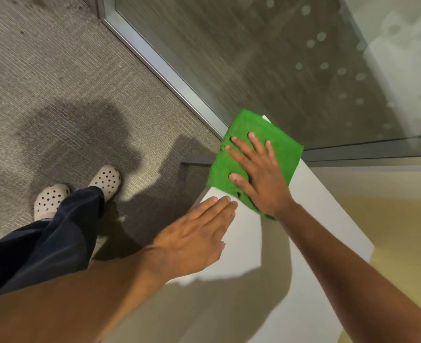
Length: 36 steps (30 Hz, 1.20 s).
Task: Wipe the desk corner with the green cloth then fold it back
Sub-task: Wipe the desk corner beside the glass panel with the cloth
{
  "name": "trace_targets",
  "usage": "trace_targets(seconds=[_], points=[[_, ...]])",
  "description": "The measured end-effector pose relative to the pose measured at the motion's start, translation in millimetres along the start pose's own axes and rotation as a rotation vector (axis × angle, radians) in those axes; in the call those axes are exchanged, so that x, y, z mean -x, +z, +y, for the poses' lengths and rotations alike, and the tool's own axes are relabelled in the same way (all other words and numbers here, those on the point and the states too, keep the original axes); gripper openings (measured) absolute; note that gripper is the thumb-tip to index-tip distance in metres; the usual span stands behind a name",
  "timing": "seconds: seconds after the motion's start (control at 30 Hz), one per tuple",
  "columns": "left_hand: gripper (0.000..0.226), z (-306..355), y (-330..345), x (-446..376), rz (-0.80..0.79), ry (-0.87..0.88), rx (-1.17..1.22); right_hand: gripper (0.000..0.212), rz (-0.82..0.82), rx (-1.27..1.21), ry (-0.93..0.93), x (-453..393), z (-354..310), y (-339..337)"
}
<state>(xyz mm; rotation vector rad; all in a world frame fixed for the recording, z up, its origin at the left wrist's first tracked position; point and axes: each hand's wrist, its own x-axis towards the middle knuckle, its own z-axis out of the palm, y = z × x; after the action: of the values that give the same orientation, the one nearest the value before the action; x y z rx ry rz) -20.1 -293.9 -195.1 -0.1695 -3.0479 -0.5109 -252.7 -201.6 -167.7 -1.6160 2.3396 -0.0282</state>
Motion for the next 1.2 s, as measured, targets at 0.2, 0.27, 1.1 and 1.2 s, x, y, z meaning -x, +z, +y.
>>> trace_targets(seconds=[0.2, 0.27, 1.1, 1.2], points=[[0.080, 0.8, 2.0, 4.2, -0.004, -0.016, -0.018, 0.055, 0.232, -0.125, 0.474, -55.7, 20.3, -12.3], [0.083, -0.1, 0.7, 6.7, 0.012, -0.015, -0.021, 0.054, 0.298, -0.183, 0.620, -68.6, 16.1, -15.3], [0.083, 4.0, -4.3, 33.9, -0.020, -0.002, 0.178, 0.038, 0.136, 0.214, 0.053, -71.4, 22.8, -32.3], [0.082, 4.3, -6.4, 31.9, -0.070, 0.006, 0.226, 0.038, 0.123, 0.176, -0.176, -47.3, -1.6, -11.2]])
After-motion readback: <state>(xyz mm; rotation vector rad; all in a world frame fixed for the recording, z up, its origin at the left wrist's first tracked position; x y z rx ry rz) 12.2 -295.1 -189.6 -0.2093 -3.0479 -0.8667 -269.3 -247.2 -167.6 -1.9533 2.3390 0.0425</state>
